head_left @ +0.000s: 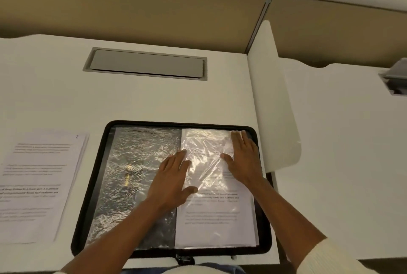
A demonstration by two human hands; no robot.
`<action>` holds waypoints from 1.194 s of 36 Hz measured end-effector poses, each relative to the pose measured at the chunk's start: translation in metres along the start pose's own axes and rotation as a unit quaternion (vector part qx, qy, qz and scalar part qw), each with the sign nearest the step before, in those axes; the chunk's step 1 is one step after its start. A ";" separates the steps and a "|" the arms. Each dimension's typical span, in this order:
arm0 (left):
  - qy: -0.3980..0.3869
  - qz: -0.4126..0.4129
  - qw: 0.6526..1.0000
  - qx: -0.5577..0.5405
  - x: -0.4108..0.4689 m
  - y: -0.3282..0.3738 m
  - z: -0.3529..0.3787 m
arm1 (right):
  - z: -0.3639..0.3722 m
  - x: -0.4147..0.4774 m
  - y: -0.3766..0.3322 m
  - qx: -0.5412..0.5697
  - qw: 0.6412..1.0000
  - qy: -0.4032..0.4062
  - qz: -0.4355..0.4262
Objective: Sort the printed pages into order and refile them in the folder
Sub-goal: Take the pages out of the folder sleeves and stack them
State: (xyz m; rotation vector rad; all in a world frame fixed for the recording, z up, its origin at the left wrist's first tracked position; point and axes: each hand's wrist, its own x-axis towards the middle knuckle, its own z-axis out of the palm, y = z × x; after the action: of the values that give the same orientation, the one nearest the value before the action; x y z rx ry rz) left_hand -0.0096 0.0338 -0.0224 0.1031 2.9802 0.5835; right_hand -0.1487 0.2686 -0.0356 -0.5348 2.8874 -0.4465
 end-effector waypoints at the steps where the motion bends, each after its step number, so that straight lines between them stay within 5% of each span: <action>1: 0.001 -0.003 1.000 0.002 0.000 0.001 0.000 | 0.001 0.000 0.000 0.001 1.000 0.011 -0.006; 15: -0.024 -0.048 0.998 -0.016 0.008 0.010 -0.005 | -0.017 -0.015 -0.014 0.257 0.952 0.167 0.021; 25: -0.035 -0.061 0.997 -0.006 0.009 0.014 -0.007 | -0.031 -0.033 -0.011 0.364 0.916 0.003 0.168; 33: -0.004 -0.115 0.989 -0.095 0.006 0.026 -0.014 | -0.039 -0.043 -0.016 0.351 0.925 -0.034 0.142; 38: 0.062 -0.174 0.948 -0.259 0.003 0.057 -0.037 | -0.071 -0.045 -0.045 0.484 0.863 -0.109 0.097; 43: 0.031 -0.238 0.896 -0.374 0.004 0.082 -0.078 | -0.096 -0.038 -0.080 0.549 0.821 -0.154 0.022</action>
State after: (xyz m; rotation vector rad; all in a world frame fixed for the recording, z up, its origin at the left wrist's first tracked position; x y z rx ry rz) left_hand -0.0188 0.0815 0.0801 -0.6834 2.4479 1.5803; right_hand -0.1090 0.2366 0.0843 -0.2671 1.8496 -1.6418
